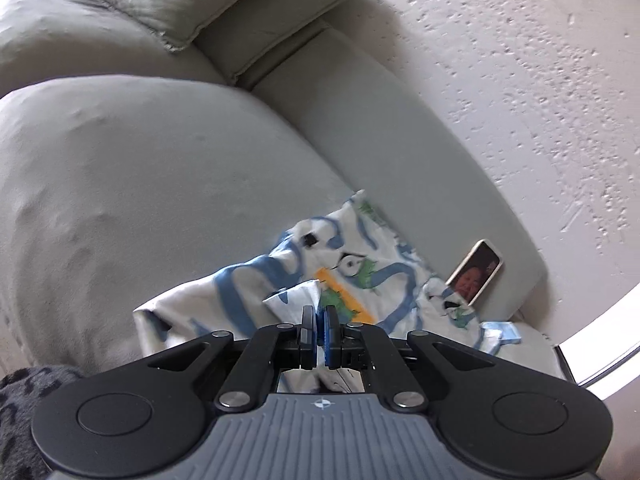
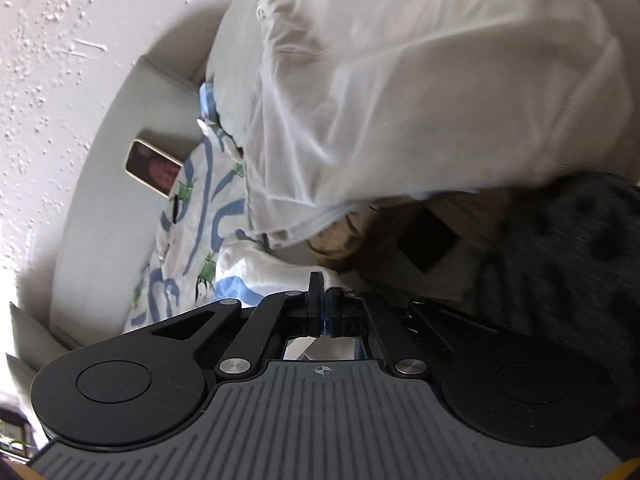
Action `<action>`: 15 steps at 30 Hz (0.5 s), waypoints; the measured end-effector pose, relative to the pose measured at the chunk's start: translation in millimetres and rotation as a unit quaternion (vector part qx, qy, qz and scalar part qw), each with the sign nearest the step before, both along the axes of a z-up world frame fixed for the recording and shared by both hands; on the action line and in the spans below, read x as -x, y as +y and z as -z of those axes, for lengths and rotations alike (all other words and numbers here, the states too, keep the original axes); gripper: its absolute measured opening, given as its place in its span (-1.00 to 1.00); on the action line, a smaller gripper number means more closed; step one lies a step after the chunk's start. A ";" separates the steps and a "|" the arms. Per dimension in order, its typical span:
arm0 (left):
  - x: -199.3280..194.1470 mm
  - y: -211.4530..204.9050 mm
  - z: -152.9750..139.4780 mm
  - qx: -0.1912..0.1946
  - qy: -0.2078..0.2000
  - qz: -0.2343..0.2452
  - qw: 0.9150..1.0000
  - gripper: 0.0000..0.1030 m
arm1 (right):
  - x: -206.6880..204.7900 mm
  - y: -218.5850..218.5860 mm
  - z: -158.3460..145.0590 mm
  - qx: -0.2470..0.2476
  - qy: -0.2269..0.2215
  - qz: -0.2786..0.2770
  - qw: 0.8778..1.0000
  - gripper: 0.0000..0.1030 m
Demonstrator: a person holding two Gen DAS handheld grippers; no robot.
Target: Fold clothes
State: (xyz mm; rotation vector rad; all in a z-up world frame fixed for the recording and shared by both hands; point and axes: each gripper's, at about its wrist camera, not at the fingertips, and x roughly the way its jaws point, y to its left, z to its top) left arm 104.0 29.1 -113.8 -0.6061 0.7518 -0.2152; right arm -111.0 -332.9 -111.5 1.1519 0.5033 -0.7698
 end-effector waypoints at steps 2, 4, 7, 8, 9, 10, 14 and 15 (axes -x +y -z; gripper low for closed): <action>-3.3 0.5 7.9 -0.019 0.029 -0.004 0.999 -0.97 | 0.8 4.8 -4.1 -0.001 0.014 -0.004 1.000 -0.99; -5.7 4.3 16.5 -0.017 0.045 -0.008 0.999 -0.97 | -2.9 8.7 -4.8 0.004 0.035 -0.022 0.999 -0.99; -11.9 3.8 26.7 -0.035 0.088 0.032 0.995 -0.78 | -8.9 13.3 -6.2 -0.008 0.055 -0.049 0.997 -0.82; -13.3 4.8 28.9 -0.042 0.105 0.044 0.993 -0.58 | -9.3 14.6 -8.0 -0.015 0.058 -0.055 0.997 -0.69; -11.5 6.3 28.3 -0.045 0.112 0.052 0.991 -0.42 | -9.9 16.7 -10.9 -0.022 0.062 -0.063 0.996 -0.60; -7.4 8.7 24.7 -0.046 0.115 0.056 0.991 -0.37 | -10.3 19.2 -14.1 -0.028 0.064 -0.073 0.995 -0.37; 15.7 23.7 -6.2 -0.068 0.077 0.037 0.994 -0.10 | -8.7 37.4 -30.0 -0.024 0.066 -0.129 0.989 -0.10; 15.6 22.9 -16.3 -0.081 0.047 0.043 0.995 -0.10 | -8.5 41.7 -34.0 -0.020 0.059 -0.144 0.988 -0.10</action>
